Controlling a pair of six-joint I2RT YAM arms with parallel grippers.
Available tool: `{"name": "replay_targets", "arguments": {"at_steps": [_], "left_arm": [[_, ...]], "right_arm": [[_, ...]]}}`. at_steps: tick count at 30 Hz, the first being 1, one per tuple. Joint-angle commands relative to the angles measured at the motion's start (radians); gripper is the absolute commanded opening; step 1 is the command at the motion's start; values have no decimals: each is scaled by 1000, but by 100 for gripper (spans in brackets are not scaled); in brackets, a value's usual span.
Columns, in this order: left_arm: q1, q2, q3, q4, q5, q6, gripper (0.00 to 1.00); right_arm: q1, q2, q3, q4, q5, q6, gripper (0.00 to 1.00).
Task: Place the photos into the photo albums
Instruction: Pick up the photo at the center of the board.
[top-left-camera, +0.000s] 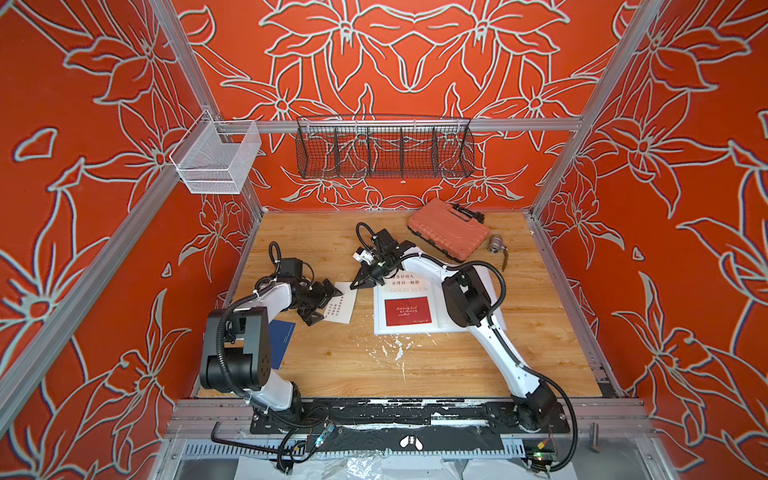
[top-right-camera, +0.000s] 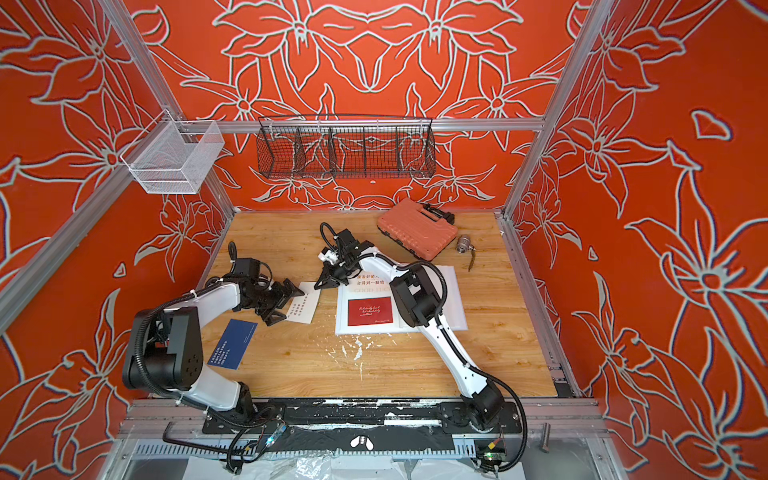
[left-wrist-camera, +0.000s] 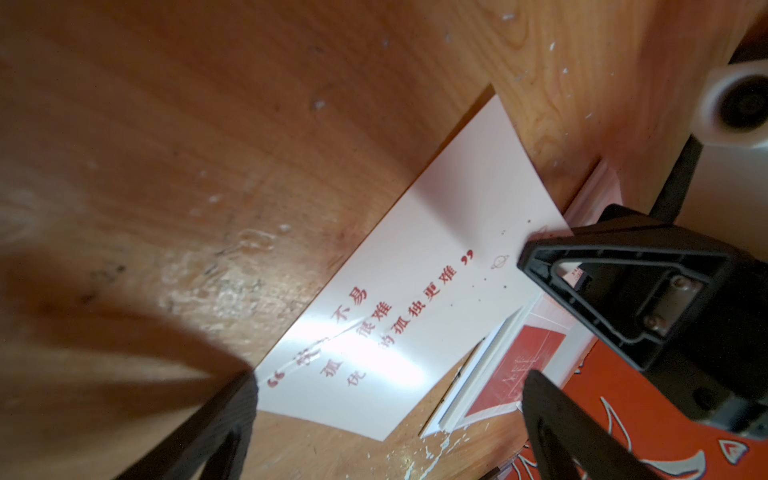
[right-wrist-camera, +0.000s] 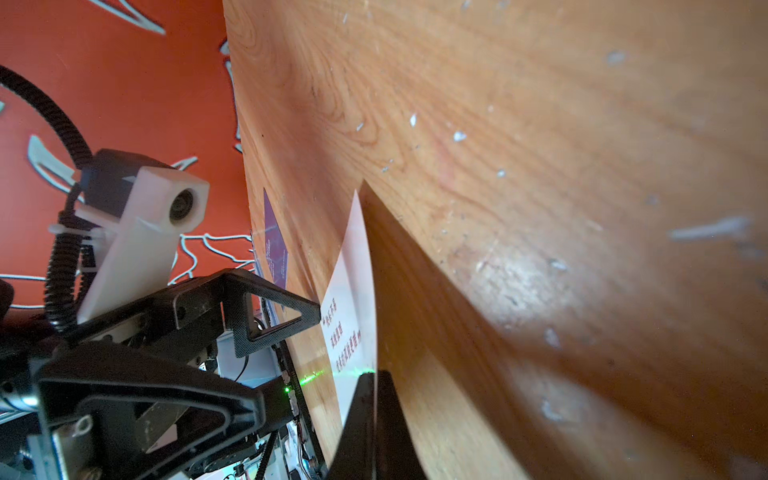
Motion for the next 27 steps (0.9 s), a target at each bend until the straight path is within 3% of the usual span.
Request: {"name": "replay_targets", "arguments": {"at_steps": [1, 8, 14, 18, 27], "left_arm": [[3, -33, 47, -48, -31, 45, 97], [3, -115, 256, -138, -42, 92, 97], [-17, -106, 399, -142, -11, 99, 97], [-83, -57, 500, -145, -17, 121, 97], [-266, 108, 707, -176, -50, 200, 97]], "right_arm": [[-12, -39, 16, 24, -10, 30, 3], [-69, -213, -181, 307, 26, 216, 0], [-123, -392, -380, 445, 106, 245, 0], [-186, -536, -595, 610, 180, 302, 0], [-330, -859, -938, 586, 344, 206, 0]]}}
